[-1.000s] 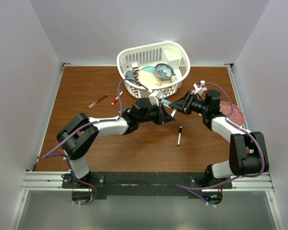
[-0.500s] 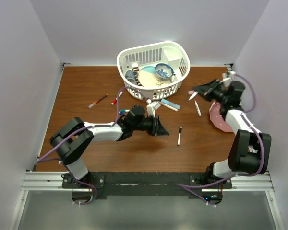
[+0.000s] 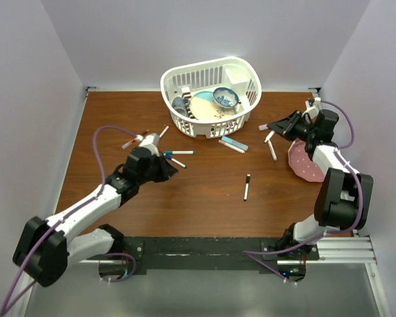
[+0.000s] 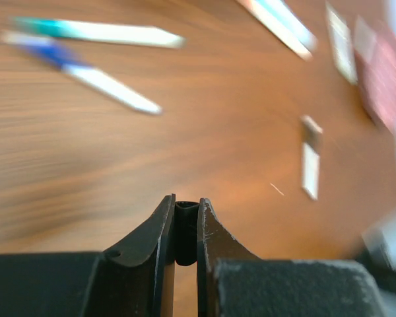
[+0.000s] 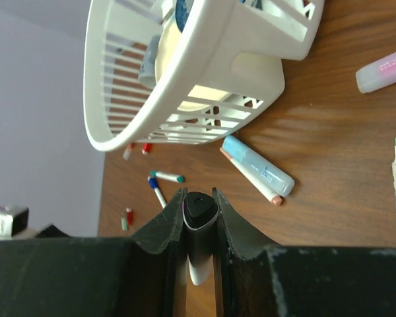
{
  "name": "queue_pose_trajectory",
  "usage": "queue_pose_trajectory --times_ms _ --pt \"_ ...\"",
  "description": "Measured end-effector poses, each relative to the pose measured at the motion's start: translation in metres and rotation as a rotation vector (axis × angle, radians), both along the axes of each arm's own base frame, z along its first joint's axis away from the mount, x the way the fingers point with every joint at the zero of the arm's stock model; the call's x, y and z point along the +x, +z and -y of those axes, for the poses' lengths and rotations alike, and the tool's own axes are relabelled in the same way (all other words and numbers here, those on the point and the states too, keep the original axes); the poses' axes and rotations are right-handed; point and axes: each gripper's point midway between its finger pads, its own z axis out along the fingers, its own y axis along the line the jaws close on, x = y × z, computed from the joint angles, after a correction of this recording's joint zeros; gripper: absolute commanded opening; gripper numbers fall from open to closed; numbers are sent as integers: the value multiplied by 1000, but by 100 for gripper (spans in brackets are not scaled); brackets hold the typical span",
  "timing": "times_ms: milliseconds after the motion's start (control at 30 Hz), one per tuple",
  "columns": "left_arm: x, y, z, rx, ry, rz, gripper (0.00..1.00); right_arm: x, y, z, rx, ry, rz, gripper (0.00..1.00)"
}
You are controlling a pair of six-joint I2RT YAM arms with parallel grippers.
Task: Open the pen caps
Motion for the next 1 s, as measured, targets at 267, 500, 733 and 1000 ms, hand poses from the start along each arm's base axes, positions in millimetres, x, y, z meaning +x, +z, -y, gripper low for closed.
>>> queue_pose_trajectory --times_ms 267,500,733,1000 --pt "1 -42 -98 264 431 -125 2 -8 -27 -11 -20 154 -21 0" --pt "6 -59 -156 350 643 -185 3 -12 -27 -14 -18 186 -9 0" --pt "-1 -92 -187 429 738 -324 7 -13 -26 -16 -13 195 -7 0" --pt "3 -96 -196 430 782 -356 22 -15 -24 -18 -3 212 -1 0"
